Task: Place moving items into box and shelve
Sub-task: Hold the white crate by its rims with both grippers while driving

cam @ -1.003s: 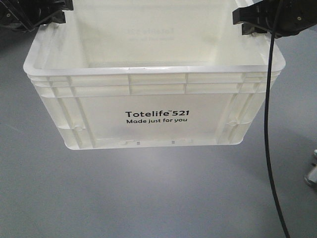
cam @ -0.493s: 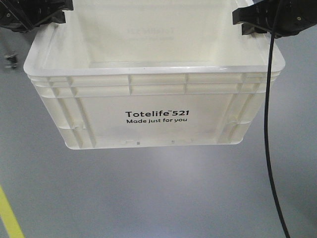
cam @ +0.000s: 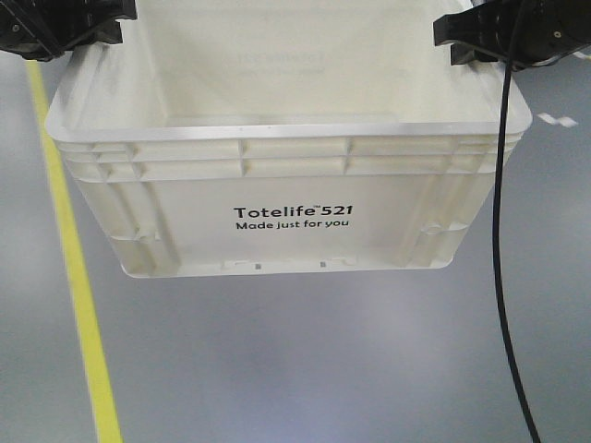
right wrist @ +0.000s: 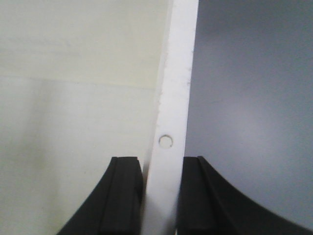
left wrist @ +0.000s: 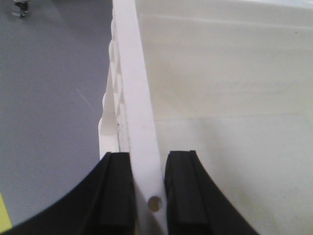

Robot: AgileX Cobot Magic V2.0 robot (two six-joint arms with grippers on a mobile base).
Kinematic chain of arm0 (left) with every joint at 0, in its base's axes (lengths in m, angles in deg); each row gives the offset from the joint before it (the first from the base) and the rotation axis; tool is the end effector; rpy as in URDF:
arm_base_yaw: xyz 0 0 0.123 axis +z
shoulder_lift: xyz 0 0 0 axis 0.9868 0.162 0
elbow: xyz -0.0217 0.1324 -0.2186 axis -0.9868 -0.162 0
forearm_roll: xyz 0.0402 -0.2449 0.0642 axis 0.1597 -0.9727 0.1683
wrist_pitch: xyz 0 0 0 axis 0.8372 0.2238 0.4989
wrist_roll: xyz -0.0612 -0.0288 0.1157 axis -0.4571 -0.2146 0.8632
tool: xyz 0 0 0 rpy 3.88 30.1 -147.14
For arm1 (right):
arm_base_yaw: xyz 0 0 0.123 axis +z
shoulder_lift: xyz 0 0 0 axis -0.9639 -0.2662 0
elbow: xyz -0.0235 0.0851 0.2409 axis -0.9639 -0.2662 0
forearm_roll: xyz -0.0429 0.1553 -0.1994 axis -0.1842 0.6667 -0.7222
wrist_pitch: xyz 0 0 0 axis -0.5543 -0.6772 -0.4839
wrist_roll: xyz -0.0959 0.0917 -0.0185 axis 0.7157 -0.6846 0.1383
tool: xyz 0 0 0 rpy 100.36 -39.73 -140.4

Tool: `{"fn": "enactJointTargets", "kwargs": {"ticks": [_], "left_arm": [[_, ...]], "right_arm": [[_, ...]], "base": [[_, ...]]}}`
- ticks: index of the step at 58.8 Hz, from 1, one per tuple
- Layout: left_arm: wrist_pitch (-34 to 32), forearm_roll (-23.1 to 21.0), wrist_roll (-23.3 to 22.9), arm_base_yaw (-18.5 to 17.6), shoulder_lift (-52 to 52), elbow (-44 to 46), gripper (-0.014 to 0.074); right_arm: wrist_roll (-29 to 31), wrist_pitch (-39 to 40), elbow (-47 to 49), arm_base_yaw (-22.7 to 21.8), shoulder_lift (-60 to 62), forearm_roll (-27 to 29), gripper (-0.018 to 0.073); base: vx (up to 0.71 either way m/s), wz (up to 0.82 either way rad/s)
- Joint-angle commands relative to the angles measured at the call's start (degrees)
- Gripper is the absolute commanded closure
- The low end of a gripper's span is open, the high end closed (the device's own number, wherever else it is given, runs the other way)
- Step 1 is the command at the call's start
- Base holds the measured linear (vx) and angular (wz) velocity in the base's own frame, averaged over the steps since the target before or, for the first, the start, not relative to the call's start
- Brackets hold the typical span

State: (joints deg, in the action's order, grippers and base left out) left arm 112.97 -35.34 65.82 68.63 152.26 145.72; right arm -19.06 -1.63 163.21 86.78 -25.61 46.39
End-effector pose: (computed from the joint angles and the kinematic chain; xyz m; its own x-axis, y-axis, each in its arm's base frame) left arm 0.3692 -0.0862 0.3357 -0.6162 -0.0899 -0.7825 0.1207 0.9710 -0.2066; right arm 0.3646 0.0825 0.3234 -0.6818 -0.1506 -0.7159 -0.2317 0.9726 0.0161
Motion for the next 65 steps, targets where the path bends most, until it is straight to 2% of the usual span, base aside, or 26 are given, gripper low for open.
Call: {"fn": "enactJointTargets", "kwargs": {"ticks": [1,31,65], "left_arm": [[-8.51,-3.24,0.84,-0.82,-3.28,3.14,0.0611],[-8.51,-3.24,0.84,-0.82,-3.28,3.14,0.0611],[-8.51,-3.24,0.84,-0.82,-3.28,3.14,0.0610]], "right_arm": [[0.83,8.38,2.90,0.43,3.04,2.79,0.0572],[0.83,8.38,2.90,0.43,3.04,2.79,0.0572],[0.83,8.39,2.90,0.43,3.04,2.79,0.0572]], "base": [[0.20,0.59],[0.21,0.52],[0.26,0.32]]}}
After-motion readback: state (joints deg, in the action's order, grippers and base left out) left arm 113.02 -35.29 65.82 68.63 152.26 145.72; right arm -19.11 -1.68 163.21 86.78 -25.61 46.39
